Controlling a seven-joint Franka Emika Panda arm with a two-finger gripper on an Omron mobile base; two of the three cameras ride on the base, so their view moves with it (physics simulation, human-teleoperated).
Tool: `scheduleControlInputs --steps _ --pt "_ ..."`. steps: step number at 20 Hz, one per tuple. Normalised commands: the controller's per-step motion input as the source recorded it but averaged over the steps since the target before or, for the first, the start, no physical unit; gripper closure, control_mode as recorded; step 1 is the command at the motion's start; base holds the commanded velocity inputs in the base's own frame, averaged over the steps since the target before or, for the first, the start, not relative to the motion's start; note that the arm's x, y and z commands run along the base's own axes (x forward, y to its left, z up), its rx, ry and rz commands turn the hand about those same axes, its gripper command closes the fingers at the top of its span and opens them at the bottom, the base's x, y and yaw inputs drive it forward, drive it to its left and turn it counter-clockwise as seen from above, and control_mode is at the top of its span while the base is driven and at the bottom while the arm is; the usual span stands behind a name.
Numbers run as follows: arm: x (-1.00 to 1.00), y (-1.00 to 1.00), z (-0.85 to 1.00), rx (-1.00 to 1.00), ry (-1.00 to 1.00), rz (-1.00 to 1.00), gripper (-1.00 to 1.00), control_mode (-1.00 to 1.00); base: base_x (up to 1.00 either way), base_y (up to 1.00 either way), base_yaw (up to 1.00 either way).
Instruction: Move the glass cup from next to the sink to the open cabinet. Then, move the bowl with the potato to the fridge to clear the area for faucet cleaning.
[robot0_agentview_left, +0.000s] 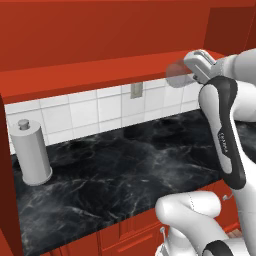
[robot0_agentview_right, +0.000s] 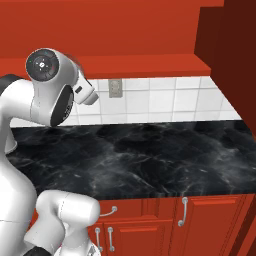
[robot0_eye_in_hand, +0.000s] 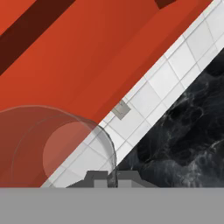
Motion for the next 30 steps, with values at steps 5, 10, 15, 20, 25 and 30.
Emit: scheduleControlInputs --steps 5,10,15,20,25,30 --pt "0.01 -0.01 0.06 0.13 -0.03 -0.03 1.00 -1.00 0.00 0.00 0.00" --pt "0.69 0.08 0.01 0.08 0.02 -0.11 1.00 -1.00 0.00 0.00 0.00" --pt "0.78 0.13 0.00 0.03 0.10 -0.09 1.00 -1.00 0.00 0.00 0.00" --pt "0.76 0.13 0.00 0.03 0.14 -0.06 1.00 -1.00 0.00 0.00 0.00" --pt "0.78 0.19 -0.14 0.01 0.21 -0.01 1.00 -1.00 0.00 0.00 0.00" --pt "0.63 0.17 -0.37 0.00 0.24 0.00 1.00 -1.00 0.00 0.00 0.00"
